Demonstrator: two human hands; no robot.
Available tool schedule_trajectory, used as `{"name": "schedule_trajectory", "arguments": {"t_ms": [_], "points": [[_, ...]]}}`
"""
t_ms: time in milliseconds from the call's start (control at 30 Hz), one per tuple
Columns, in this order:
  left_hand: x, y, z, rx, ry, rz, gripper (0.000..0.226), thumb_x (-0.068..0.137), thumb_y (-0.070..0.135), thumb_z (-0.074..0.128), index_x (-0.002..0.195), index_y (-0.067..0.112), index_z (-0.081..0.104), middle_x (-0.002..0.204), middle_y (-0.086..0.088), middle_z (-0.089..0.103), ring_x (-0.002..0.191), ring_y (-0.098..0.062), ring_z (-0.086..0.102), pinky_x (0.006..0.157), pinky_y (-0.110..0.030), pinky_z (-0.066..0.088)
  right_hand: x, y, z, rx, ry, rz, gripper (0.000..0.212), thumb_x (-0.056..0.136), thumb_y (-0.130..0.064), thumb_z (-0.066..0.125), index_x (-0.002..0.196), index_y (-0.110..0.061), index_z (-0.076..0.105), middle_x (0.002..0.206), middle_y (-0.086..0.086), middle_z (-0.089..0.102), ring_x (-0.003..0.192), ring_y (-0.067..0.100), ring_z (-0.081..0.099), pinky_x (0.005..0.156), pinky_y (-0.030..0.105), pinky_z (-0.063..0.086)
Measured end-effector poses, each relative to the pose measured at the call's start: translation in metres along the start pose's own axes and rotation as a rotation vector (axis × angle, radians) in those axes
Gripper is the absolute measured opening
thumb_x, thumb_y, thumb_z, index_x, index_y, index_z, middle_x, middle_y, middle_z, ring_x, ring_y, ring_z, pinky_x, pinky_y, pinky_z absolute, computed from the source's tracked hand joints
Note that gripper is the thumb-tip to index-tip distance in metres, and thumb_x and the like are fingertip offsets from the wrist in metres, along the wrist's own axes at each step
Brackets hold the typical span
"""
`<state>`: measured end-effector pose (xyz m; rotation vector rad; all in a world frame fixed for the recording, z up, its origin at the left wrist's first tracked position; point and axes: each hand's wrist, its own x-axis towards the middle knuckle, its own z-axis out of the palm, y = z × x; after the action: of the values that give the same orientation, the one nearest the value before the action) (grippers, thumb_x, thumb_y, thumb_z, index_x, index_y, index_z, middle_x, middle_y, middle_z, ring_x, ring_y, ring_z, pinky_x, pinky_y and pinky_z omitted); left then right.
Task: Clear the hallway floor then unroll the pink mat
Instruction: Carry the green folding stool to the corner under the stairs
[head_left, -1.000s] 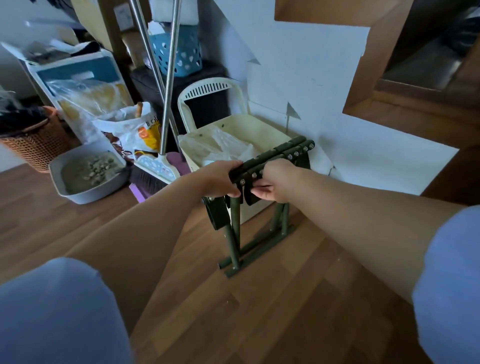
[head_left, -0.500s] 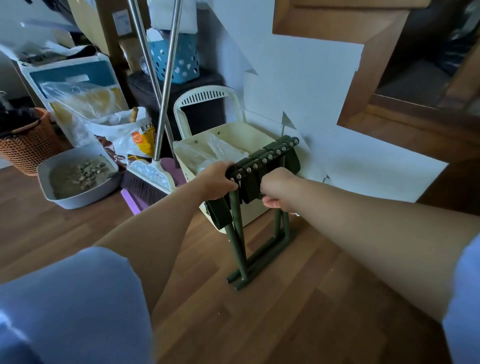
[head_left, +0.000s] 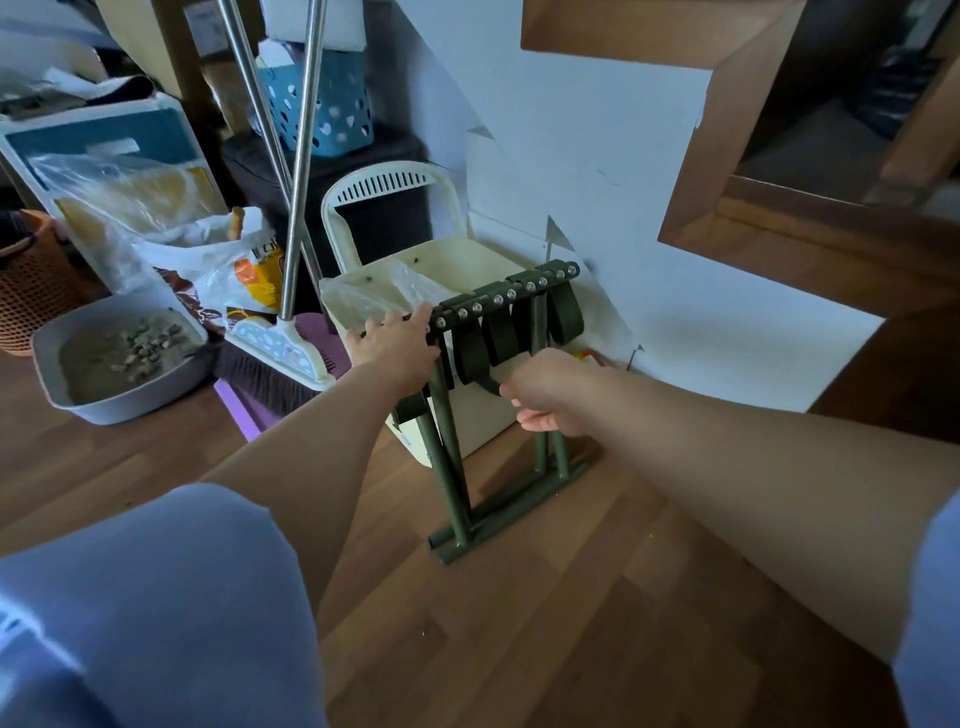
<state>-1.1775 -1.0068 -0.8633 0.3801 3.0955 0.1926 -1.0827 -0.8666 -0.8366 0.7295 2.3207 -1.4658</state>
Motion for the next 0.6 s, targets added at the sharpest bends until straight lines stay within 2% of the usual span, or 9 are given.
{"name": "schedule_trajectory", "arguments": {"t_ms": [100,200,267,367,467,600], "points": [[0.000,0.000,0.000,-0.006,0.016,-0.010,0.052,0.095,0.034,0.046,0.143,0.030,0.027,0.136,-0.014,0.046,0.126,-0.037,0.041,0.103,-0.054,0.032,0.000,0.003,0.001,-0.029,-0.001,-0.009,0.029,0.093,-0.002,0.047,0.067,-0.013,0.039,0.074,0.006,0.046,0.059,0.013,0.042,0.057,0.024,0.040],[0.001,0.004,0.002,-0.014,0.029,-0.051,0.051,0.096,0.030,0.046,0.144,0.028,0.027,0.136,-0.014,0.044,0.125,-0.037,0.039,0.104,-0.054,0.032,0.000,0.006,0.001,-0.027,-0.022,0.004,0.028,0.092,-0.003,0.047,0.068,-0.013,0.039,0.097,0.012,0.048,0.060,0.013,0.042,0.057,0.024,0.040],[0.001,0.006,0.003,-0.029,0.027,-0.070,0.053,0.095,0.030,0.047,0.144,0.028,0.025,0.139,-0.013,0.042,0.128,-0.036,0.037,0.106,-0.055,0.028,-0.003,0.007,0.001,-0.032,-0.028,0.008,0.027,0.093,-0.004,0.048,0.069,-0.014,0.038,0.102,0.012,0.046,0.060,0.013,0.042,0.057,0.024,0.039],[0.001,0.007,0.001,-0.049,0.005,-0.092,0.061,0.090,0.037,0.053,0.143,0.025,0.025,0.141,-0.012,0.041,0.132,-0.037,0.035,0.110,-0.058,0.021,-0.003,0.009,-0.003,-0.022,-0.026,0.009,0.027,0.092,-0.003,0.049,0.069,-0.013,0.039,0.102,0.012,0.046,0.063,0.015,0.044,0.060,0.025,0.041],[-0.003,0.008,-0.001,-0.041,-0.018,-0.102,0.079,0.085,0.047,0.056,0.148,0.027,0.013,0.150,-0.012,0.030,0.140,-0.038,0.023,0.114,-0.058,0.009,-0.006,0.008,-0.006,-0.009,0.001,0.008,0.026,0.091,-0.003,0.051,0.069,-0.013,0.041,0.100,0.013,0.048,0.067,0.018,0.047,0.064,0.028,0.043],[-0.011,0.014,-0.005,-0.004,0.011,-0.092,0.083,0.085,0.055,0.053,0.149,0.022,0.011,0.154,-0.013,0.023,0.143,-0.039,0.014,0.116,-0.056,0.005,-0.011,0.003,-0.008,-0.001,0.013,-0.008,0.028,0.091,-0.004,0.051,0.067,-0.013,0.040,0.086,0.010,0.050,0.071,0.020,0.048,0.073,0.031,0.044]]}}
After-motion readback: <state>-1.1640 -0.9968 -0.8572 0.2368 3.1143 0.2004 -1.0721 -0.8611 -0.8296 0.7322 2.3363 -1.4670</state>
